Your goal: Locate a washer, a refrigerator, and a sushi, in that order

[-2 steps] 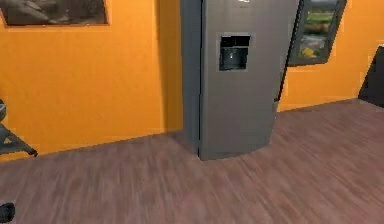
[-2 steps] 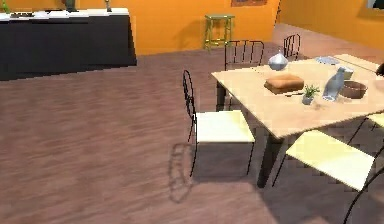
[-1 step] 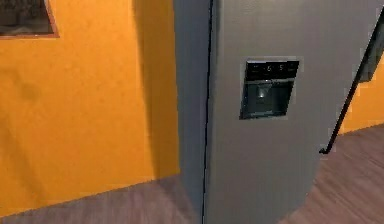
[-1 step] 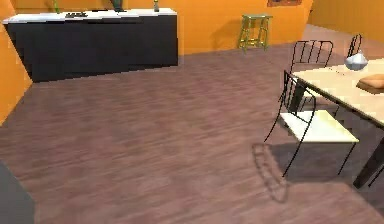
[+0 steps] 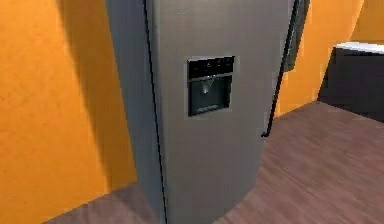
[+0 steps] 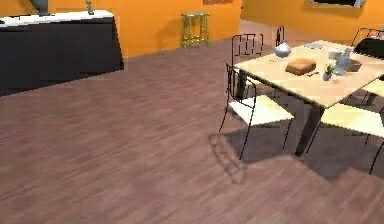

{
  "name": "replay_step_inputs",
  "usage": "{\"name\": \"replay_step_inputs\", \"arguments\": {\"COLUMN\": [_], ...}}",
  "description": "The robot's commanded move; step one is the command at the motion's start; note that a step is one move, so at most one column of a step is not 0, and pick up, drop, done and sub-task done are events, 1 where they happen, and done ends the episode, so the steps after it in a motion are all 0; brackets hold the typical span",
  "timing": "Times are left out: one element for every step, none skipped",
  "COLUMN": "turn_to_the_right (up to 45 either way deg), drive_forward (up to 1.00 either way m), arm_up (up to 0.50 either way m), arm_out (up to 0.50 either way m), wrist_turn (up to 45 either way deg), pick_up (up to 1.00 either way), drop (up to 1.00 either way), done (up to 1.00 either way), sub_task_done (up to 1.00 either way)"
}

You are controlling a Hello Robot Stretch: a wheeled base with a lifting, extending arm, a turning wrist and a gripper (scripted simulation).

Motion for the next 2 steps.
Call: {"name": "replay_step_inputs", "arguments": {"turn_to_the_right": [0.0, 45.0], "drive_forward": [0.0, 0.0], "arm_up": [0.0, 0.0], "arm_out": [0.0, 0.0], "wrist_turn": [0.0, 0.0], "pick_up": [0.0, 0.0], "drop": [0.0, 0.0], "done": [0.0, 0.0], "sub_task_done": [1.0, 0.0]}}
